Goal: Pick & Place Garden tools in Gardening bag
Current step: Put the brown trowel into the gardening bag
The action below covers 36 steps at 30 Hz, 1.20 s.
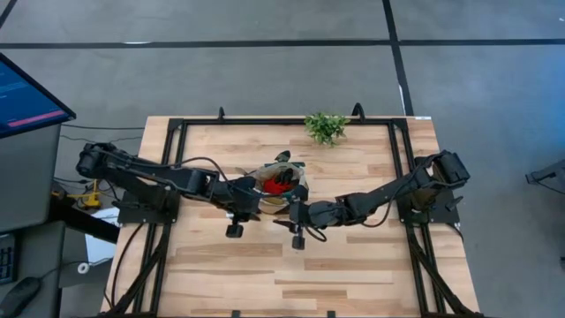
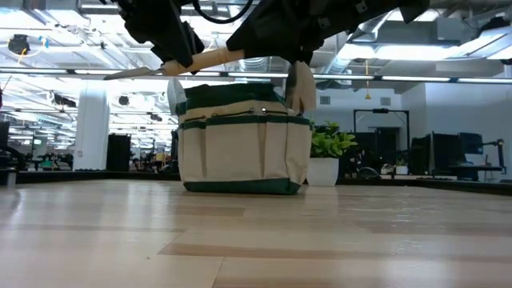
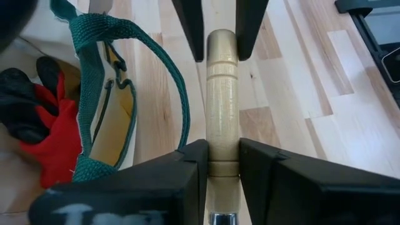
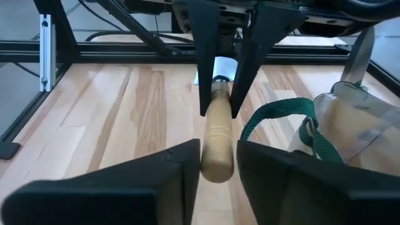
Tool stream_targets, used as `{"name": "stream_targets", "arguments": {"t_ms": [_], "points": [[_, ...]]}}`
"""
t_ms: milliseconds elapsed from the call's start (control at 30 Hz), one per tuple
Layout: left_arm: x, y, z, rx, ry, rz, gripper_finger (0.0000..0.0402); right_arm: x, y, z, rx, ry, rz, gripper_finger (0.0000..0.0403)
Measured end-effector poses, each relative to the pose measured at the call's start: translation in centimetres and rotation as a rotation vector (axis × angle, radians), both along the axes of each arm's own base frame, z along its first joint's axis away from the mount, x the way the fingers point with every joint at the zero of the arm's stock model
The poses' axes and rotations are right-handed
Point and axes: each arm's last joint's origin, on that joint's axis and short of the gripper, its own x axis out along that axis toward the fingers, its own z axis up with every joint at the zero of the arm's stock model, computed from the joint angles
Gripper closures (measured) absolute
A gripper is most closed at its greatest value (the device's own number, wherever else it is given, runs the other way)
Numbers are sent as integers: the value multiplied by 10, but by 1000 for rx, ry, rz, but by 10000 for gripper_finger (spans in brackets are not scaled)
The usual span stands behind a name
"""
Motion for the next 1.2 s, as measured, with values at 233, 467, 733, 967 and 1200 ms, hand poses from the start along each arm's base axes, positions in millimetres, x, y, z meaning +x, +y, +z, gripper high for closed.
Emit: {"name": "stream_targets", "arguments": {"t_ms": [233,467,733,967,1200], "points": [[0,0,0,8,-3,13,355,0,-1,0,10,4,14,327],[1,1,0,20,-13,24,355,0,-1,-1,16,15,15,329],[1,1,1,20,-20,24,353,-1,-1,-1,9,23,10,348],[3,0,3,22,-48,16,355,0,-3,-2,27,24,8,299],[3,0,3,20,-52,20,356,0,-3,-2,28,29,9,188]]}}
